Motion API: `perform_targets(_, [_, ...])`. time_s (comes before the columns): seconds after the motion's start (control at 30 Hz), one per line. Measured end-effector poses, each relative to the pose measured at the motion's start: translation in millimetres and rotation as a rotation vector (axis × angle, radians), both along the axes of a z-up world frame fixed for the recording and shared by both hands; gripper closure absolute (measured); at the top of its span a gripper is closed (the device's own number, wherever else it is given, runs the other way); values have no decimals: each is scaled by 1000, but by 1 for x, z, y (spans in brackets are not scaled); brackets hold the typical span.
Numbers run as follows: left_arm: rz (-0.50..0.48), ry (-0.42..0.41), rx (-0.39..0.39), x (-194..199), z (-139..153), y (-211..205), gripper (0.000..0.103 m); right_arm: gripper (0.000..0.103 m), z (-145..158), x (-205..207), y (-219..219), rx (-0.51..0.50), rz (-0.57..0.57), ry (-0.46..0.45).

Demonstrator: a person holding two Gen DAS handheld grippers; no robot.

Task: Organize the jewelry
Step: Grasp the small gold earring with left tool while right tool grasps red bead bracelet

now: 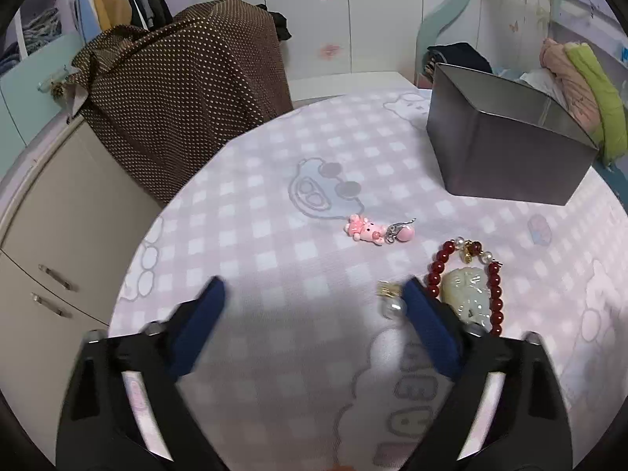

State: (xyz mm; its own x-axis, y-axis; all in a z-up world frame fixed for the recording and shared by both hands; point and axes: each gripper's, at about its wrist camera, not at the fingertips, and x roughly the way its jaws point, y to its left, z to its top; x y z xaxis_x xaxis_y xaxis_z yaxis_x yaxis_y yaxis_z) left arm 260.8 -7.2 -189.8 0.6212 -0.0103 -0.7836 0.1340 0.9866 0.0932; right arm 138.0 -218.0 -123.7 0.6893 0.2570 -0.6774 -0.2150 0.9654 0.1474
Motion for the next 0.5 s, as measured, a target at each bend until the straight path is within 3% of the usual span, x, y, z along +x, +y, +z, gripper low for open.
perform_targets(0.13, [-42, 9, -53, -1, 1, 0, 42, 7, -2, 5, 1, 3, -1, 14])
perform_targets(0.23, [-93, 10, -71, -4, 3, -6, 66, 7, -2, 12, 3, 11, 2, 21])
perform_targets(0.3, [-114, 12, -80, -5, 3, -8, 91, 7, -4, 20, 6, 8, 12, 38])
perform_targets(0.5, [-108, 10, -134, -13, 6, 4, 91, 10, -11, 51, 23, -23, 27, 78])
